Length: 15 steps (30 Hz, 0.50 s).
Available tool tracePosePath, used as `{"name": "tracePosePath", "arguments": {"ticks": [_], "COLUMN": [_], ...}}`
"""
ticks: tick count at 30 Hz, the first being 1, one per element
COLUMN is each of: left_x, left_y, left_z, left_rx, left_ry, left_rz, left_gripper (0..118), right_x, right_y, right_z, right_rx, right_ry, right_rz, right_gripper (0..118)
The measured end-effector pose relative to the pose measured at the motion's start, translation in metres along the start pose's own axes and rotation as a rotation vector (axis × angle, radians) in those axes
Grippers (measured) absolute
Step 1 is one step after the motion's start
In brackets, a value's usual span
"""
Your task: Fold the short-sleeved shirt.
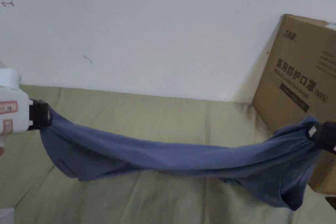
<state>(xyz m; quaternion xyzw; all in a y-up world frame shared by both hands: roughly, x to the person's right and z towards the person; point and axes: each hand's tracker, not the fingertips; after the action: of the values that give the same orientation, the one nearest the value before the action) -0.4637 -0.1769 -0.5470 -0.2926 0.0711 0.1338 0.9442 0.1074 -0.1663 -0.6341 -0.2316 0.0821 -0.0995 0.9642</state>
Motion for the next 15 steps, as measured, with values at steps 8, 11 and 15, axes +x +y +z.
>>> {"name": "tracePosePath", "arguments": {"ticks": [8,11,15], "left_x": [-0.018,-0.018,-0.018], "left_y": [-0.138,-0.173,-0.202], "left_z": [0.025,0.061,0.118], "left_rx": [-0.232,-0.253,-0.243], "left_ry": [-0.003,-0.007,-0.024], "left_rz": [0.121,0.052,-0.032], "left_gripper": [5,5,5], "right_x": [0.041,0.050,0.051], "right_y": [-0.143,-0.174,-0.196], "right_z": [0.050,0.080,0.131], "right_rx": [-0.293,-0.328,-0.322], "right_ry": [-0.067,-0.049,-0.022], "right_rz": [-0.116,-0.127,-0.154], "right_gripper": [5,5,5]}}
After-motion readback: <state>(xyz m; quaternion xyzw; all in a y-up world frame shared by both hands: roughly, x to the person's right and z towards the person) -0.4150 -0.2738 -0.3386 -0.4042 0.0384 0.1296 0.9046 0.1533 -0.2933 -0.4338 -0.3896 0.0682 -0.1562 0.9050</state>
